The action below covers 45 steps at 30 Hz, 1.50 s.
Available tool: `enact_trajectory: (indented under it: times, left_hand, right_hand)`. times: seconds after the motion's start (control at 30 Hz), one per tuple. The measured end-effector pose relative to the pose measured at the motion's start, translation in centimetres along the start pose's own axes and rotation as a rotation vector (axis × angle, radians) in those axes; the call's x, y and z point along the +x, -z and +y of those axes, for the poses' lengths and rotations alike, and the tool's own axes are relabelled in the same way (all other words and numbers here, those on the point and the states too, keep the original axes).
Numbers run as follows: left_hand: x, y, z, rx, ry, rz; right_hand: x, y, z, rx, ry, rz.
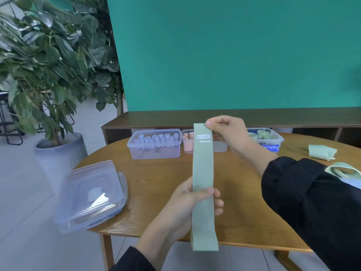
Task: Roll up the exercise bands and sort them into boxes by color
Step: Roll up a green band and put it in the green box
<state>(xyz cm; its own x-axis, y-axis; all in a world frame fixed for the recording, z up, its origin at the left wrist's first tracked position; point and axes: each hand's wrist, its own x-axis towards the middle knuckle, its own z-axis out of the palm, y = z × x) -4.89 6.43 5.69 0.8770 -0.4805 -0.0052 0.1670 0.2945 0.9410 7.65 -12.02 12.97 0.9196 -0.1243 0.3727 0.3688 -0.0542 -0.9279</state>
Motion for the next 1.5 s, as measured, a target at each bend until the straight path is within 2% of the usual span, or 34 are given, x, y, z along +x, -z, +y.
enact_trajectory:
  times: [0.27, 0.57, 0.87, 0.97, 1.03, 1.17, 1.33, 1.4, 1.5]
  left_hand:
    - [0.1, 1.7, -2.5, -0.029, 0.128, 0.124]
    - [-0.9, 1.5, -3.8, -0.039, 0.206, 0.136]
    - [-1.0, 0.8, -4.2, -0.028, 0.205, 0.273]
    - [-1.2, 0.7, -4.2, -0.017, 0.215, 0.273]
    - [-1.4, 1.1, -4.2, 0.095, 0.224, 0.266]
    - [-2.0, 1.7, -3.7, 0.408, 0.251, 0.217]
    - [-2.9, 1.7, -2.7, 0.608, 0.251, 0.217]
    - [-3.1, 2.0, -2.9, 0.771, 0.175, 0.261]
    - [-3.2, 3.0, -3.4, 1.156, -0.093, 0.349]
  right_hand:
    - [2.3, -0.3, 5.9, -0.075, -0.092, 0.007]
    - [4.0, -0.5, 11.4, -0.157, -0.174, -0.017]
    - [4.4, -0.2, 13.9, -0.23, -0.224, -0.004]
    - [4.3, -0.1, 14.1, -0.226, -0.224, -0.013]
    - [4.2, 0.0, 14.1, -0.307, -0.184, -0.034]
    - [4.4, -0.1, 14.5, -0.68, -0.121, -0.148]
    - [3.5, 0.3, 13.7, -0.742, -0.129, -0.201]
    - [2.8, 0.7, 13.3, -0.751, -0.145, -0.219]
    - [0.8, 1.2, 12.6, -0.773, -0.172, -0.235]
